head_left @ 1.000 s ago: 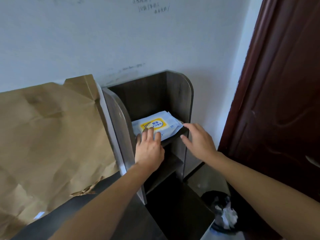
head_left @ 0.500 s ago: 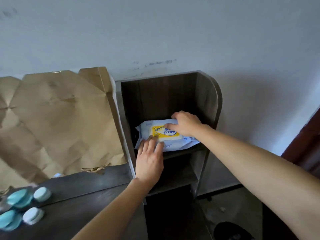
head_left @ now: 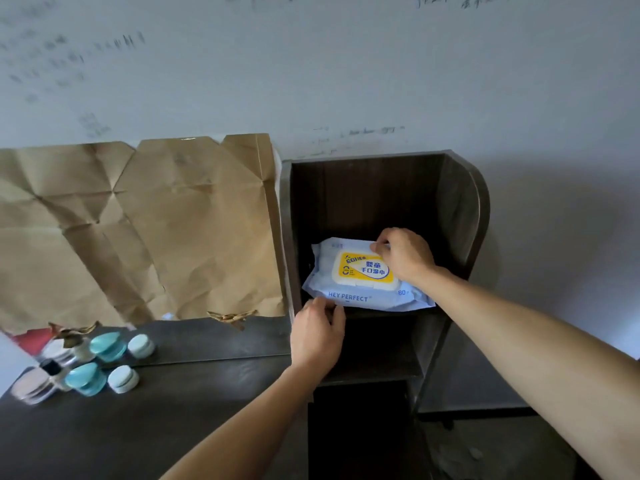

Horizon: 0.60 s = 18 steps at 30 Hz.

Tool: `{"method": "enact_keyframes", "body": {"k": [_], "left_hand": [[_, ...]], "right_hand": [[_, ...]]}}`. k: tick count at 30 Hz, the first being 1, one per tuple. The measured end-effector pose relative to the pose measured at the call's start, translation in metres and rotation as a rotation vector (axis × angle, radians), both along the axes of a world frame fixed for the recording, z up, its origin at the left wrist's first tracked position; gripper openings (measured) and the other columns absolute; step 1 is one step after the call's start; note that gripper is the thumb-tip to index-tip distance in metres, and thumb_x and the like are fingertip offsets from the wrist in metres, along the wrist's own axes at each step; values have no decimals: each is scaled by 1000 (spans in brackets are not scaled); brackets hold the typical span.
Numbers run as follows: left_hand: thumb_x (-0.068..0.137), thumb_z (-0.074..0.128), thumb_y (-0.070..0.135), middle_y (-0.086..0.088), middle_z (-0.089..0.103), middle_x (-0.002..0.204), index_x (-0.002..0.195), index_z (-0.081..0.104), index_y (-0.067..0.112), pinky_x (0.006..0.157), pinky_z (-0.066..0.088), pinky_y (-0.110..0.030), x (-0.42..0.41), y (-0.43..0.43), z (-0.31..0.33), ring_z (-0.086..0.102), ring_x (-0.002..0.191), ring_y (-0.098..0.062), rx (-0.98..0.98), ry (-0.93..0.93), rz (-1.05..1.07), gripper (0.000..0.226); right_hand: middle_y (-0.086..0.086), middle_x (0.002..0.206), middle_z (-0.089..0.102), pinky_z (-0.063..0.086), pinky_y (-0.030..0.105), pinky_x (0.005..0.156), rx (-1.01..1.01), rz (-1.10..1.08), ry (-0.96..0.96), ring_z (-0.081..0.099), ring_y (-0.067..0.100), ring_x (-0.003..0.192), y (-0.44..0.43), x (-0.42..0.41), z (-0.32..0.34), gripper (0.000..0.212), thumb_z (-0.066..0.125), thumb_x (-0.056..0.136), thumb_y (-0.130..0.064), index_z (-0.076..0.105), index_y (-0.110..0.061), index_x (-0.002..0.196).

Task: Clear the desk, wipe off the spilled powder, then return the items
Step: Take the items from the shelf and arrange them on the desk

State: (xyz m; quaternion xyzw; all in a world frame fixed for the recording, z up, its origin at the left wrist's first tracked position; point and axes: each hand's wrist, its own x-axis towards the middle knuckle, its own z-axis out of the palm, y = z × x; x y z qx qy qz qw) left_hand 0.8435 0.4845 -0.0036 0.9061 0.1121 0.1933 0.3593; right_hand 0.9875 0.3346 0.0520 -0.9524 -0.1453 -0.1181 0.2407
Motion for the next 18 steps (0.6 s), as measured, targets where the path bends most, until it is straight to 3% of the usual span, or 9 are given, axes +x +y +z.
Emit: {"method": "enact_keyframes", "body": {"k": [2,5,10,15,18], "left_hand": [[94,50,32,-9,68,82,83,64,8,71,49,-37,2,2,6,60,77,-26,-186,140,-23,30],[88,50,44,-6,66,76,79,60,14,77,54,-50,2,8,12,65,80,-31,-445,175,-103,33],[95,49,40,0,64,86,104,55,20,80,56,-48,-18,15,31,64,82,-21,-667,119,-254,22],[97,46,40,-2,65,102,112,52,19,80,57,-40,-57,40,26,66,93,-19,-754,113,-388,27],[98,47,32,-6,66,102,109,53,11,81,57,-39,-84,61,-3,67,91,-19,-826,212,-393,24]], "right_hand": [[2,91,62,43,33,69,47,54,-134,57,22,86,-3,-13,7,22,56,93,-30,64,-10,90],[-1,91,62,46,37,68,87,94,-263,59,23,81,-6,-38,22,21,50,96,-30,60,-13,90],[4,70,61,40,36,61,170,-77,-372,55,26,64,-8,-96,41,23,46,98,-29,55,-9,89],[-6,59,48,31,31,58,331,-276,-293,46,21,61,2,-167,17,26,46,98,-29,49,-12,79],[-3,56,46,30,33,55,362,-348,-196,44,22,58,18,-212,-26,29,46,96,-31,47,-11,74]]}}
